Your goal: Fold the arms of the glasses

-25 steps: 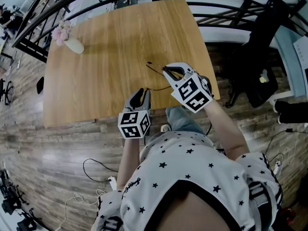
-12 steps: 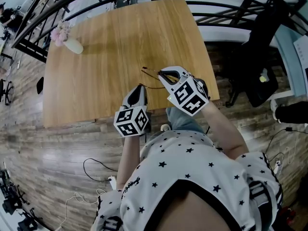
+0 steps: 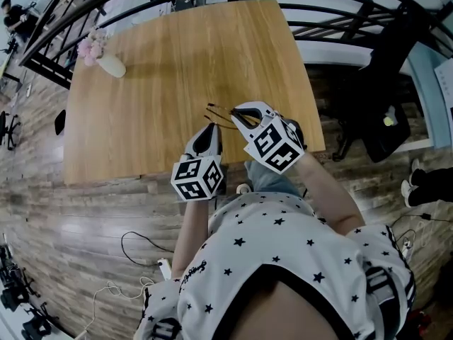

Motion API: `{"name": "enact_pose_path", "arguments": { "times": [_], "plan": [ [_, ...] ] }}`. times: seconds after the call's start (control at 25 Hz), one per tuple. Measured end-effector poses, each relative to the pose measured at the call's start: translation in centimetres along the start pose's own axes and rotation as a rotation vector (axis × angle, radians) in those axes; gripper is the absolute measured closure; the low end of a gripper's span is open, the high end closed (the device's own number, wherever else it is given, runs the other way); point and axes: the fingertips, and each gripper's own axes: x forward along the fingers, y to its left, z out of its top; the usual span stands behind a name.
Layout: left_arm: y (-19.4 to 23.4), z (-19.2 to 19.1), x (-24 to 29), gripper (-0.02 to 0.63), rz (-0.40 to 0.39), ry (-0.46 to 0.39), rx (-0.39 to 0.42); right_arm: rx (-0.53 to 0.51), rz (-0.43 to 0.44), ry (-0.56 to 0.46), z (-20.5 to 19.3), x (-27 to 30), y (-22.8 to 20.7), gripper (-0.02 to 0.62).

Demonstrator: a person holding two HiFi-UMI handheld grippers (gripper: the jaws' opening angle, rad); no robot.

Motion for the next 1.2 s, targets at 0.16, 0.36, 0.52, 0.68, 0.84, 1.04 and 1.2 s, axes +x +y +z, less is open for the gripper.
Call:
{"name": "enact_pose_path", "arguments": {
  "times": [0.16, 0.36, 0.52, 0.68, 0.84, 1.04, 1.2],
  "plan": [
    [-0.4, 0.3, 0.1, 0.589, -0.013, -0.004, -0.001, -0.002, 0.009, 0.002, 0.1, 0.4, 0.2, 0.563],
    [-1.0, 0.2, 0.3, 0.591, -0.031, -0.002, 0.002, 0.001, 0.016, 0.001, 0.1, 0.8, 0.4, 0.563],
    [-1.3, -0.1, 0.4, 0.592, -0.038, 0.003, 0.000, 0.003, 0.020, 0.002, 0.0, 0.8, 0.6, 0.563],
    [-1.4, -0.1, 0.6, 0.598, -0.037, 0.008, -0.001, 0.010, 0.024, 0.005, -0.3, 1.0, 0.6, 0.563],
    [-1.4, -0.3, 1.2, 0.598, -0.034, 0.020, -0.005, 0.017, 0.030, 0.012, -0.6, 1.3, 0.2, 0.563],
    [-0.9, -0.5, 2.3, 0.598, -0.022, 0.041, 0.002, 0.022, 0.037, 0.030, -1.2, 2.1, -0.6, 0.563],
    [-0.2, -0.8, 3.0, 0.597, -0.007, 0.057, -0.010, 0.033, 0.036, 0.049, -2.1, 2.8, -1.4, 0.563]
  ]
}}
